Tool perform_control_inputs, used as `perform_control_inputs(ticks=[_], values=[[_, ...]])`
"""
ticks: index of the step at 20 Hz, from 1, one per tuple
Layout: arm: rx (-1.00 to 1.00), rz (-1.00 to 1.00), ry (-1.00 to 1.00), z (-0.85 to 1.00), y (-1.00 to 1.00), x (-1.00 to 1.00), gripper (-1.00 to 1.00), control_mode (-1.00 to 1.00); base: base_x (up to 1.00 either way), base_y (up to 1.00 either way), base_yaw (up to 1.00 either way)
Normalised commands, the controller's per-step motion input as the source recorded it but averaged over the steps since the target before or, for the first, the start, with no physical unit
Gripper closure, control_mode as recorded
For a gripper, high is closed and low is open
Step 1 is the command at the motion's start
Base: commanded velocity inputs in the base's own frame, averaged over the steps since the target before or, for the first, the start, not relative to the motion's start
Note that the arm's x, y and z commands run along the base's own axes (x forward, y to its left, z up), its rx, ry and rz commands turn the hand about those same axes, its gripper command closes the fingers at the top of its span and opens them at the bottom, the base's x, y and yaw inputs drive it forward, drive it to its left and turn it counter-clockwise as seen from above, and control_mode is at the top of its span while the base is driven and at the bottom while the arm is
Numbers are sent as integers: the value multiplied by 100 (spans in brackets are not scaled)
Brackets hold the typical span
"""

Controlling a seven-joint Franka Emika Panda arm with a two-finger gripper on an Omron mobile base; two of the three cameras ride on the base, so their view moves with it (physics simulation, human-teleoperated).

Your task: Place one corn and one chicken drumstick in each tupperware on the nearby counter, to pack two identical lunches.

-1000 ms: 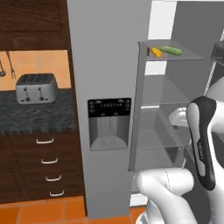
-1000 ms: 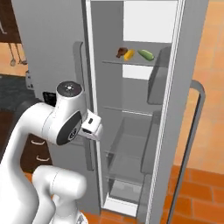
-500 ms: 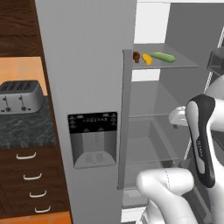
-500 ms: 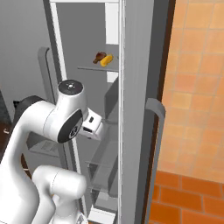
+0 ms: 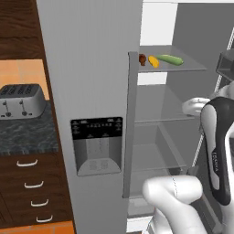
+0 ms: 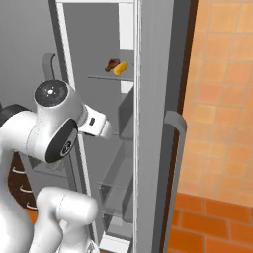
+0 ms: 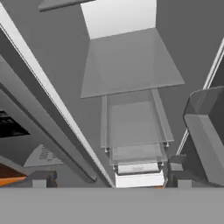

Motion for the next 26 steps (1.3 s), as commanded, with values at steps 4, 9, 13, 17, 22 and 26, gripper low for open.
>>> perform_control_inputs(ticks=[4,9,13,17,22,26], values=[[-16,-8,-45,100,-6,39,-100,-100,0,0,0],[-9,-19,-16,92,-33,88,-100,-100,0,0,0],[0,-21,4,55,-64,100,-100,-100,0,0,0],[0,-1,25,7,-26,100,-100,-100,0,0,0],[0,24,20,-12,0,84,-100,-100,0,0,0],[-3,3,-7,-11,-17,66,-100,-100,0,0,0]])
